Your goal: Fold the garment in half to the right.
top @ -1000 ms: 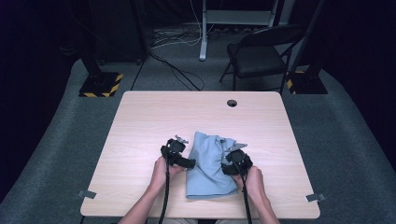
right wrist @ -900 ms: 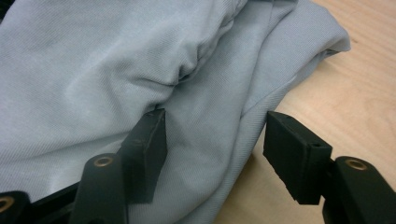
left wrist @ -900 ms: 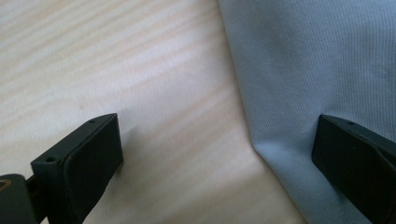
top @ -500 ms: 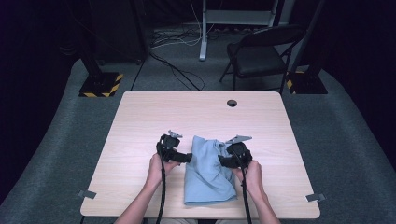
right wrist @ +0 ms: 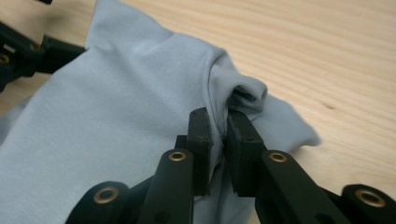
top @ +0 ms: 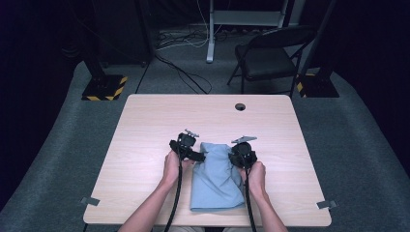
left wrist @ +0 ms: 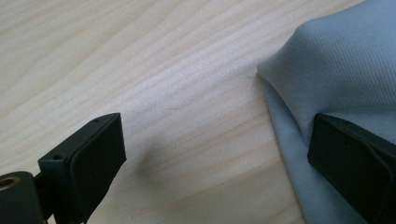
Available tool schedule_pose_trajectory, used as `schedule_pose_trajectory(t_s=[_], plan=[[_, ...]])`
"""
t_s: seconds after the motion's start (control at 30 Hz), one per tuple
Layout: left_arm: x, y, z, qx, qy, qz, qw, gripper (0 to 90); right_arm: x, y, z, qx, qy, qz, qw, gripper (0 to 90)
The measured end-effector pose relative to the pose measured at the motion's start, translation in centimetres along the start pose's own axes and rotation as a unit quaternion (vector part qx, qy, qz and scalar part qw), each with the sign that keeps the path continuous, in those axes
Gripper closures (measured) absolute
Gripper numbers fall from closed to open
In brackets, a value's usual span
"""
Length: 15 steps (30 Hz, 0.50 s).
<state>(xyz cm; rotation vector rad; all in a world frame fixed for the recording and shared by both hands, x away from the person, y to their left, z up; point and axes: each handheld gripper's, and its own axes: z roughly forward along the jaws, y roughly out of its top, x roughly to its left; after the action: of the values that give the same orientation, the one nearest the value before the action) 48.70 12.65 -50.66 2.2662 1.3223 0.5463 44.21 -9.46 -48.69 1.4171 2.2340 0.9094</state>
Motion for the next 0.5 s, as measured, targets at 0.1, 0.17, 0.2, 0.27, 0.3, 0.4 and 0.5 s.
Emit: schedule_pose_trajectory(t_s=[0.1, 0.17, 0.2, 0.27, 0.3, 0.4, 0.5], plan=[[0.0, 0.0, 0.0, -0.002, 0.0, -0.001, 1.0, 3.9, -0.5, -0.2, -0.4, -0.013, -0.018, 0.003, 0.9997, 81.6], [0.2, -0.1, 0.1, -0.004, -0.008, -0.008, 0.9999, 3.9, -0.7, -0.4, -0.5, -0.016, -0.035, 0.002, 0.9993, 81.1], [0.3, -0.2, 0.1, -0.004, -0.011, -0.01, 0.9999, 3.8, -0.9, -0.5, -0.5, -0.017, -0.039, 0.002, 0.9991, 80.8], [0.3, -0.2, 0.1, -0.004, -0.012, -0.011, 0.9999, 3.8, -1.0, -0.8, -0.2, -0.011, -0.054, -0.003, 0.9985, 79.2], [0.3, -0.2, 0.1, -0.004, -0.012, -0.012, 0.9998, 3.8, -1.0, -1.0, 0.1, -0.007, -0.056, -0.004, 0.9984, 78.8], [0.5, -0.2, 0.1, -0.002, -0.017, -0.016, 0.9997, 4.0, -0.9, -1.0, 0.6, 0.0, -0.051, -0.012, 0.9986, 73.2], [0.7, -0.2, -0.1, -0.001, -0.027, -0.02, 0.9994, 4.4, -0.8, -0.9, 0.4, -0.008, -0.04, -0.016, 0.999, 62.9]])
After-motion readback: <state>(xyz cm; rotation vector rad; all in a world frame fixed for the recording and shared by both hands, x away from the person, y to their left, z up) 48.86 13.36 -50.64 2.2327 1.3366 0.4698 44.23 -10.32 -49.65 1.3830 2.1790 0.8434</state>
